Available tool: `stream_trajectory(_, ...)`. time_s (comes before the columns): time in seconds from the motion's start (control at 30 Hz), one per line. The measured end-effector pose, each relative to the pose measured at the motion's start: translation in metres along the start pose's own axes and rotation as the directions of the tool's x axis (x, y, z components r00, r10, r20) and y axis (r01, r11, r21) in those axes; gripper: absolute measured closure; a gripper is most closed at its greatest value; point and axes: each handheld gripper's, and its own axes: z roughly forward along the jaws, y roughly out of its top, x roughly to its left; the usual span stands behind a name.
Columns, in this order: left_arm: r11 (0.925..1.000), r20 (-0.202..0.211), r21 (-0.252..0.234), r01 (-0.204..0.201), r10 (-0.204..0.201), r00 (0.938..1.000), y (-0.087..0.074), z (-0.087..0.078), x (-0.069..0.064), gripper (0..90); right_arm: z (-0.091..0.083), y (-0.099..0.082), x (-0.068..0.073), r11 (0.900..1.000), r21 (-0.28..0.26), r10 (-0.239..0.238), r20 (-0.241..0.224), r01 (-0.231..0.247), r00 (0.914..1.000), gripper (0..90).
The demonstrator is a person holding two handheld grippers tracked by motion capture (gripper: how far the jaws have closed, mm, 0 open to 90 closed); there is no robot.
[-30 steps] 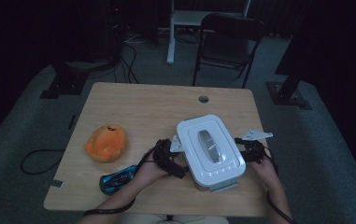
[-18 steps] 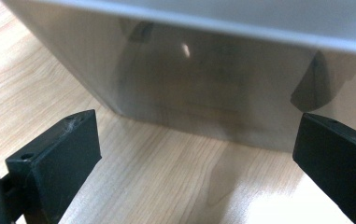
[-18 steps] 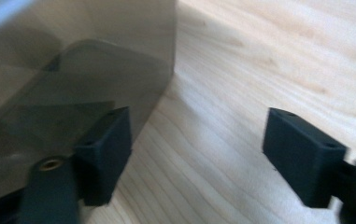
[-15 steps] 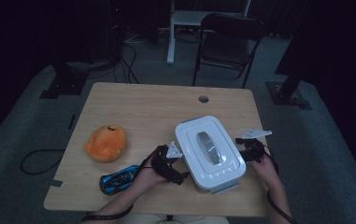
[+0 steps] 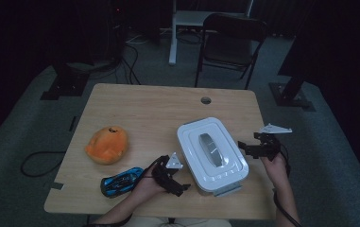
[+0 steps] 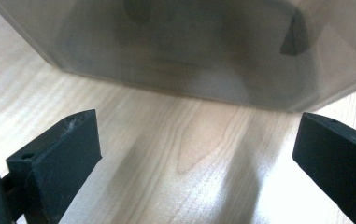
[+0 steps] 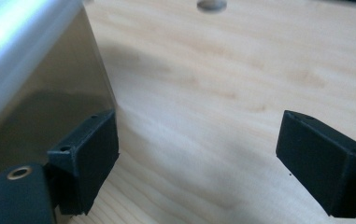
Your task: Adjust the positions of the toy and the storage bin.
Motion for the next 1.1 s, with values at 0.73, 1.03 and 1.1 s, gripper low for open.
stream_trajectory(0.73,0.9971,-0.026,0.012,-0.076,0.076,0.9968,-0.014,0.011,-0.004,1.5,-0.058,0.052,0.086,0.9924,-0.1,-0.083,-0.123,0.071,0.9889,11.7)
stream_trajectory(1.03,0.9971,-0.028,0.012,-0.075,0.075,0.9968,-0.014,0.011,-0.004,1.5,-0.054,0.047,0.113,0.9967,-0.034,-0.078,-0.177,0.073,0.981,12.0)
stream_trajectory(1.1,0.9971,-0.028,0.012,-0.075,0.075,0.9968,-0.014,0.011,-0.004,1.5,-0.051,0.044,0.123,0.9962,-0.01,-0.087,-0.197,0.087,0.9765,14.2)
